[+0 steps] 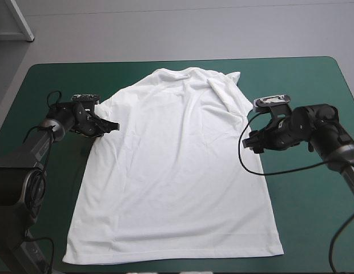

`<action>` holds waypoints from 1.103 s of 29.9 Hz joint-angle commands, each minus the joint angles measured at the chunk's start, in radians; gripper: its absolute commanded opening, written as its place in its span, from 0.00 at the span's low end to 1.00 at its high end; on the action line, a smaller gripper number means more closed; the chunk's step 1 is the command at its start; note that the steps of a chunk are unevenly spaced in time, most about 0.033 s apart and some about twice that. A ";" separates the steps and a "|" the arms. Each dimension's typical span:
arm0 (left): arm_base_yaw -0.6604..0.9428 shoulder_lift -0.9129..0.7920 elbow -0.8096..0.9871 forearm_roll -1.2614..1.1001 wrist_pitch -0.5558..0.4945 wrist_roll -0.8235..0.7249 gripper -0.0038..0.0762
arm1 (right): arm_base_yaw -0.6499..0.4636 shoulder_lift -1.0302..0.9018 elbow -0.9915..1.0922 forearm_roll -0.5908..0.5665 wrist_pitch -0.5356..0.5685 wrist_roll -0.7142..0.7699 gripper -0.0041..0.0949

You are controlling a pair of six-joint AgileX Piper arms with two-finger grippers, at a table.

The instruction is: Fold the cloth

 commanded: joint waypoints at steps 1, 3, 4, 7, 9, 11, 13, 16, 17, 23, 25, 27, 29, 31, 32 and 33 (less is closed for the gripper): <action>-0.006 -0.030 -0.018 -0.003 0.011 0.003 0.08 | -0.008 0.071 -0.110 -0.005 -0.034 -0.027 0.70; -0.006 -0.030 -0.018 -0.003 0.009 0.003 0.08 | -0.010 0.121 -0.152 -0.005 -0.036 -0.035 0.70; -0.006 -0.030 -0.018 -0.003 0.005 0.003 0.08 | -0.010 0.149 -0.175 -0.005 -0.036 -0.040 0.70; -0.006 -0.030 -0.018 -0.003 -0.003 0.003 0.08 | -0.010 0.224 -0.238 -0.006 -0.036 -0.053 0.70; -0.006 -0.030 -0.018 -0.003 -0.008 0.003 0.08 | -0.010 0.272 -0.283 -0.006 -0.041 -0.060 0.70; -0.006 -0.030 -0.018 -0.003 -0.010 0.003 0.08 | -0.016 0.325 -0.320 -0.004 -0.048 -0.060 0.70; -0.006 -0.030 -0.018 -0.003 -0.010 0.003 0.08 | -0.029 0.377 -0.360 0.008 -0.055 -0.062 0.70; -0.006 -0.030 -0.018 -0.002 -0.010 0.003 0.08 | -0.052 0.447 -0.405 0.030 -0.057 -0.070 0.70; -0.006 -0.030 -0.018 -0.002 -0.010 0.003 0.08 | -0.062 0.464 -0.417 0.047 -0.057 -0.080 0.70; -0.006 -0.030 -0.018 -0.002 -0.010 0.003 0.07 | -0.079 0.549 -0.439 0.127 -0.059 -0.128 0.70; -0.006 -0.030 -0.018 -0.002 -0.010 0.003 0.07 | -0.078 0.563 -0.439 0.164 -0.059 -0.151 0.69; -0.006 -0.030 -0.018 -0.002 -0.010 0.003 0.07 | -0.075 0.571 -0.439 0.199 -0.057 -0.153 0.68; -0.006 -0.030 -0.018 -0.002 -0.010 0.003 0.07 | -0.075 0.572 -0.439 0.213 -0.055 -0.156 0.62; -0.006 -0.030 -0.018 -0.002 -0.012 0.003 0.07 | -0.075 0.572 -0.439 0.229 -0.050 -0.156 0.50; -0.006 -0.030 -0.018 -0.002 -0.014 0.003 0.07 | -0.075 0.572 -0.439 0.234 -0.050 -0.156 0.42; -0.006 -0.030 -0.018 -0.002 -0.016 0.003 0.07 | -0.075 0.572 -0.439 0.236 -0.052 -0.156 0.35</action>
